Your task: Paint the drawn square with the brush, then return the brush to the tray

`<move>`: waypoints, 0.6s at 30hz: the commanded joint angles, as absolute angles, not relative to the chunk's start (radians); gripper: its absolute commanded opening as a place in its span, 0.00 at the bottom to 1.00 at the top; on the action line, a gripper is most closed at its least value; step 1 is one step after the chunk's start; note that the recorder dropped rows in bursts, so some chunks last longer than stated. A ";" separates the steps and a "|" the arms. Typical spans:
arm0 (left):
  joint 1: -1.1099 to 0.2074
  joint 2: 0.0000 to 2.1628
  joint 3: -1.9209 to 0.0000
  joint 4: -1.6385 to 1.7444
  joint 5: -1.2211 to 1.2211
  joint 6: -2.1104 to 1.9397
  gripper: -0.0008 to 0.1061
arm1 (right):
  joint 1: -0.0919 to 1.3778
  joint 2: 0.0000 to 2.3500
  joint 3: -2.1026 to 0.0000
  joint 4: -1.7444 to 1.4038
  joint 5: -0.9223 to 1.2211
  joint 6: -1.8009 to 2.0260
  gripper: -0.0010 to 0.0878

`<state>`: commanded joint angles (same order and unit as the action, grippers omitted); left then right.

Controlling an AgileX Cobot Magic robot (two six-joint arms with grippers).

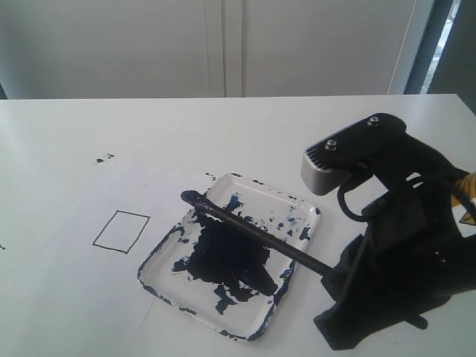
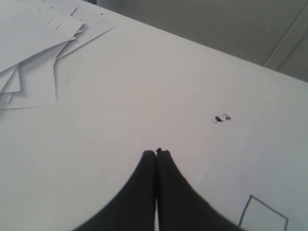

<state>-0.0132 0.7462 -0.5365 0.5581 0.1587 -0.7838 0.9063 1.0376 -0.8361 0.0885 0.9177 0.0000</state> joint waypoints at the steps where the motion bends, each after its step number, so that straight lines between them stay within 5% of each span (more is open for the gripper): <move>1: -0.013 0.746 -0.536 0.581 0.147 -0.773 0.01 | 0.906 1.038 -0.836 0.089 0.918 0.000 0.01; 18: -0.013 0.746 -0.536 0.637 0.141 -0.760 0.01 | 0.906 1.038 -0.836 0.093 0.919 0.000 0.01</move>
<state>-0.0132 0.7462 -0.5365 0.6373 0.1413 -0.7596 0.9063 1.0376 -0.8361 0.0931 0.9195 0.0000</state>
